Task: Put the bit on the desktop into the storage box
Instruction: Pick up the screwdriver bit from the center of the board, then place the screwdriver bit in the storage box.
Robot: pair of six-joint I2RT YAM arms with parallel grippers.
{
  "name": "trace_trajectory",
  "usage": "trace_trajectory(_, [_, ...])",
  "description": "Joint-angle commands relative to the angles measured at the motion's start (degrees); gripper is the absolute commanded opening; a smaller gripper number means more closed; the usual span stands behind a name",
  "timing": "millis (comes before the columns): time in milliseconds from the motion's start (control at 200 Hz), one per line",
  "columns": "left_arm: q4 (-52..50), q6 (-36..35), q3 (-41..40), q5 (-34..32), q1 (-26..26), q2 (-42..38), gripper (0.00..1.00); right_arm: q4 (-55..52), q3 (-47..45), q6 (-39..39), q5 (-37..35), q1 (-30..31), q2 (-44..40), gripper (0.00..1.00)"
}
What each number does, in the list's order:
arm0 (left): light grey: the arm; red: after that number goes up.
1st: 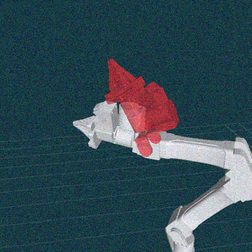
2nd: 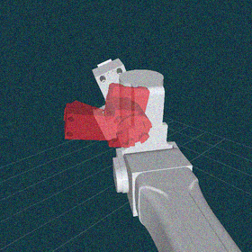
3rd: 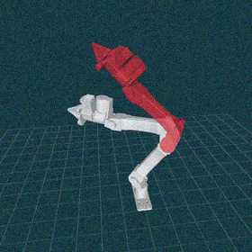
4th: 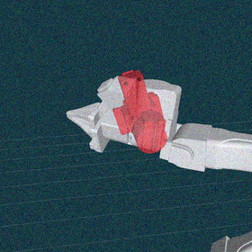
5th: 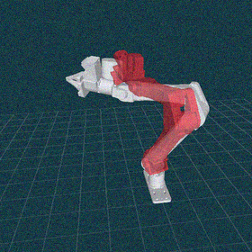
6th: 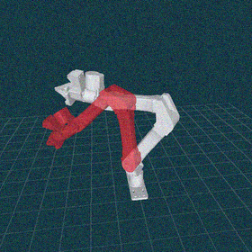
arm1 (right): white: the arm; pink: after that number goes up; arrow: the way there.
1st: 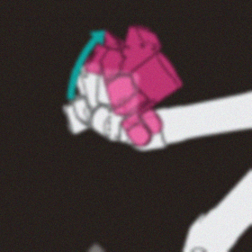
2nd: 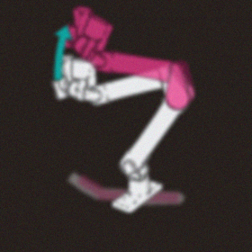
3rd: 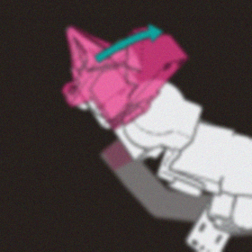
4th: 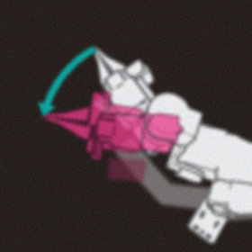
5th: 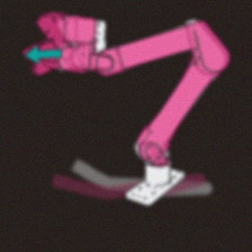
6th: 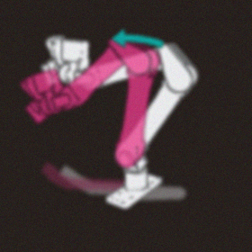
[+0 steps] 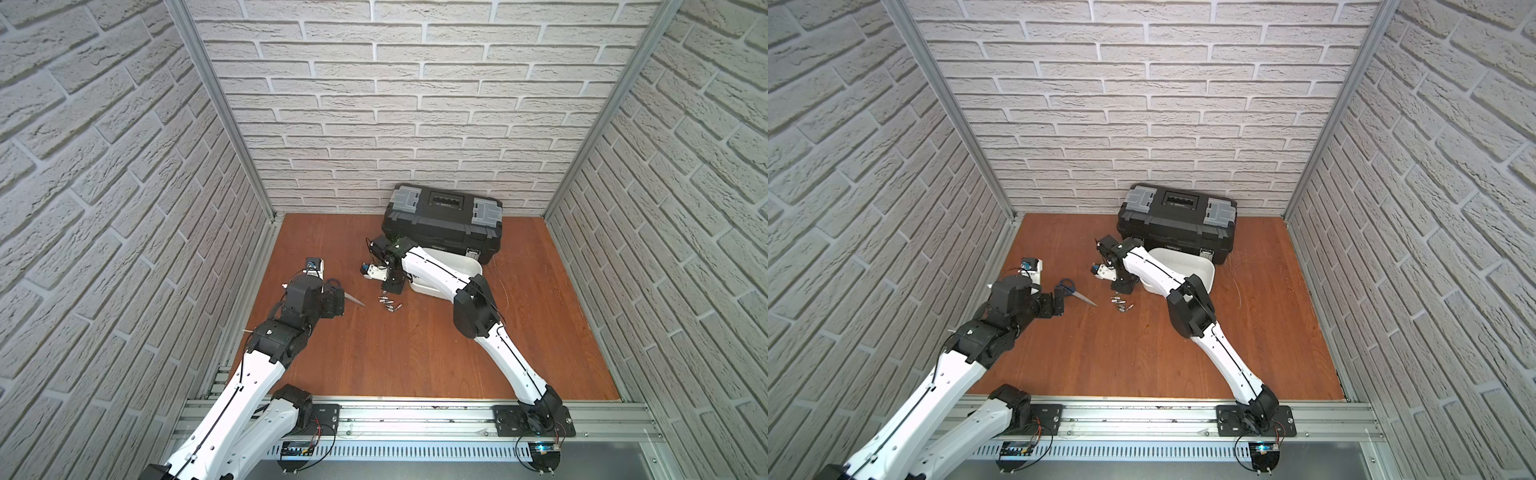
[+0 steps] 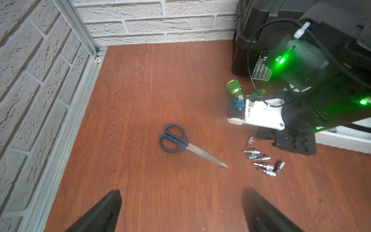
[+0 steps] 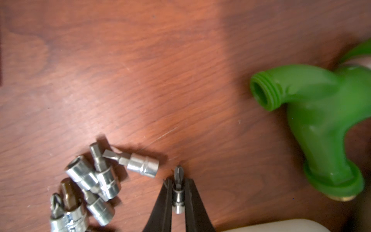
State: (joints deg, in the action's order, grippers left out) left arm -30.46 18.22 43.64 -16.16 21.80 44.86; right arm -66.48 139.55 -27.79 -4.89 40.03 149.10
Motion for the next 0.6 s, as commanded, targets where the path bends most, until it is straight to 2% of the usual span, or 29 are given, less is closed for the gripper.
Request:
trace_trajectory(0, [1.78,0.25,-0.57,0.74,-0.38,-0.04,0.98,1.32,-0.41,1.24,0.53,0.40,-5.74,0.06])
trace_trajectory(595, [1.28,1.15,0.44,2.17,-0.62,2.77,0.98,-0.13,-0.45,7.46,-0.89,-1.36,-17.66,0.06])
